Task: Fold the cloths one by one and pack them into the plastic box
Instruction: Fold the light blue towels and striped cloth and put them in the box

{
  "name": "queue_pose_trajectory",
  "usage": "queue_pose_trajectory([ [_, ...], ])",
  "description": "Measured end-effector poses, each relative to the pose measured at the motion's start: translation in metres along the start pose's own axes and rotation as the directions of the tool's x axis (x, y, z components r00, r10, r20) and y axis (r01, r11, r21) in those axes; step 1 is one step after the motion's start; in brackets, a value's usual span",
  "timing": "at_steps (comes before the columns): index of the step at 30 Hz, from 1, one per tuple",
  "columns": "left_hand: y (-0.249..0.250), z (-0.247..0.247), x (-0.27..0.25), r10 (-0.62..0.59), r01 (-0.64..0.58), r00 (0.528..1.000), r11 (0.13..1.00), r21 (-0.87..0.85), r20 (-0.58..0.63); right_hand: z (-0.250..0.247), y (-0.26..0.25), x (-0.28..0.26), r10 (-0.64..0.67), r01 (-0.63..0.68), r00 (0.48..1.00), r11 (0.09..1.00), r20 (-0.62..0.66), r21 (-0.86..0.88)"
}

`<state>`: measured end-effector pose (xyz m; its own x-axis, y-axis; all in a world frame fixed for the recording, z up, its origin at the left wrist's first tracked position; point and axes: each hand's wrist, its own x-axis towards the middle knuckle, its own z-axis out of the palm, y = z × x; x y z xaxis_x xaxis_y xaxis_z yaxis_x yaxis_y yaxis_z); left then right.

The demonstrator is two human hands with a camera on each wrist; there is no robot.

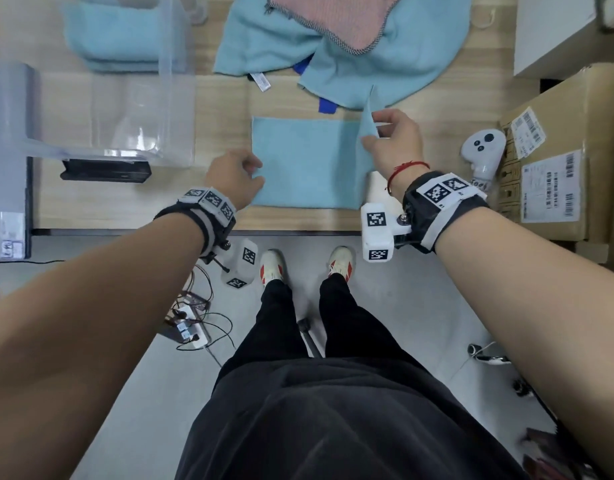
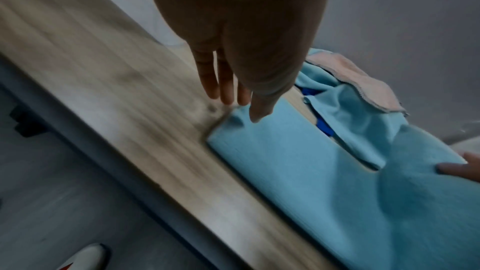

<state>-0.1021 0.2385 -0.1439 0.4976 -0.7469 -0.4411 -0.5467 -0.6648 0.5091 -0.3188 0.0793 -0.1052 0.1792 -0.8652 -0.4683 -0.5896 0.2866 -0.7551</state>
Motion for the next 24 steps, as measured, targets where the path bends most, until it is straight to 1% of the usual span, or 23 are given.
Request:
queue_pose_trajectory([
  [1, -0.006, -0.001, -0.003, -0.020, 0.021, 0.999, 1.000, -0.016, 0.029, 0.008, -0.004, -0.001, -0.018, 0.018, 1.000, 1.000, 0.007, -0.012],
  [3, -0.022, -0.004, -0.006, -0.023, 0.026, 0.992, 0.999, -0.026, 0.123, 0.030, -0.014, -0.005, -0.056, 0.058, 0.998, 0.997, 0.037, -0.051],
  [4, -0.029, -0.005, -0.006, -0.010, 0.015, 0.987, 0.999, -0.030, 0.159, 0.041, -0.018, -0.008, -0.077, 0.081, 0.996, 0.994, 0.049, -0.076],
  [6, -0.036, -0.003, -0.006, 0.026, -0.015, 0.981, 0.998, -0.058, 0.193, 0.058, -0.024, -0.012, -0.120, 0.128, 0.990, 0.986, 0.072, -0.107],
  [10, -0.041, -0.001, -0.002, 0.058, -0.033, 0.975, 0.993, -0.116, 0.213, 0.093, -0.030, -0.023, -0.169, 0.194, 0.975, 0.964, 0.145, -0.183],
  [13, -0.048, 0.001, 0.001, 0.057, -0.021, 0.977, 0.985, -0.171, 0.205, 0.117, -0.028, -0.028, -0.163, 0.206, 0.968, 0.950, 0.190, -0.233],
  [18, -0.050, 0.001, 0.003, 0.044, 0.013, 0.975, 0.968, -0.251, 0.220, 0.142, -0.018, -0.030, -0.150, 0.213, 0.965, 0.926, 0.213, -0.310],
  [21, -0.050, -0.002, 0.005, 0.054, 0.010, 0.971, 0.964, -0.267, 0.235, 0.150, -0.012, -0.029, -0.140, 0.211, 0.963, 0.924, 0.230, -0.318],
  [24, -0.049, -0.005, 0.005, 0.059, 0.016, 0.966, 0.959, -0.285, 0.253, 0.155, -0.010, -0.031, -0.173, 0.243, 0.952, 0.929, 0.254, -0.279],
])
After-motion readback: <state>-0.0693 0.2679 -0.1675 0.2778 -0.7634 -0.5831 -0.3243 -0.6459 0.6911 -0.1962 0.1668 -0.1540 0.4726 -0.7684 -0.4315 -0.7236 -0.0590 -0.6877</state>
